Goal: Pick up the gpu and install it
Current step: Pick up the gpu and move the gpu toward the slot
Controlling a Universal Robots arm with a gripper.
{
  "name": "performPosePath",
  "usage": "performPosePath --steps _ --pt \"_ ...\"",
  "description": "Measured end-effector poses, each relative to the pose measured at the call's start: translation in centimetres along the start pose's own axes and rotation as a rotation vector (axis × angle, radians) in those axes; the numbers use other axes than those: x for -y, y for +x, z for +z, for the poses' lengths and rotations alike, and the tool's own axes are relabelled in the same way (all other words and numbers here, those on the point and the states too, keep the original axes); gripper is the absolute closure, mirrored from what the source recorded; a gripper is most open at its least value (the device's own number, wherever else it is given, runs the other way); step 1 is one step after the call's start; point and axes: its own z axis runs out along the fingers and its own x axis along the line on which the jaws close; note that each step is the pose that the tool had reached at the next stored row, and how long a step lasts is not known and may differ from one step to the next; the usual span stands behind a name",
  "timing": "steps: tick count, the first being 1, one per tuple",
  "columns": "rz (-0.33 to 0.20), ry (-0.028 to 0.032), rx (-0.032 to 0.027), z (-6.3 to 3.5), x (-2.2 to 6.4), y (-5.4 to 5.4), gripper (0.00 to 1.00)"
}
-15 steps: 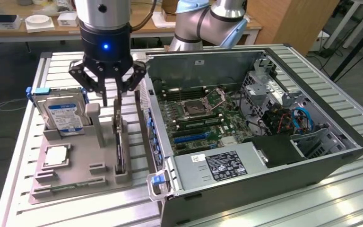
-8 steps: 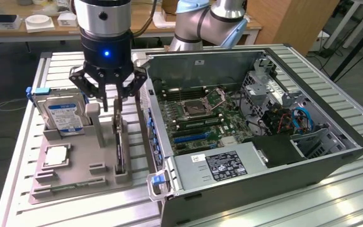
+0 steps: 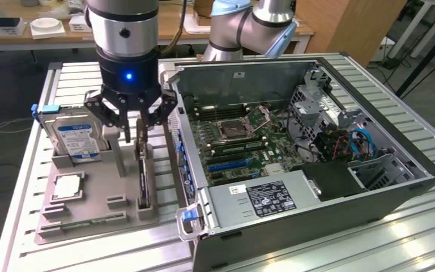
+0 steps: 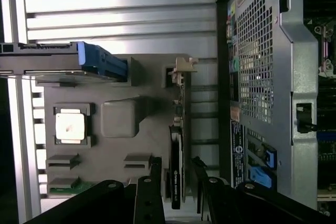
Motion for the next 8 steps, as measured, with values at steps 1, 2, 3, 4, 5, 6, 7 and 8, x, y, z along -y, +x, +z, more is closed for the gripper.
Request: performPosePath --steps 1,2,3,4,5,6,7,8 --pt "0.0 -0.0002 0.0007 0.16 0.1 0.0 0.64" --pt "0.0 -0.0001 0.0012 0.31 0.19 0.0 0.64" --pt "0.0 -0.0002 0.0018 0.49 0.27 0.0 0.64" --pt "0.0 -0.0001 0.0024 0.65 0.32 0.0 0.64" --pt "0.0 -0.0002 0.0031 0.82 0.37 -0.1 0.64" --pt "0.0 -0.0002 0.0038 0.98 0.41 -0.1 0.64" --pt "0.0 -0.0003 0.0045 1.14 0.45 -0.1 0.64" --pt "0.0 -0.0003 0.0053 1.29 0.48 -0.1 0.64"
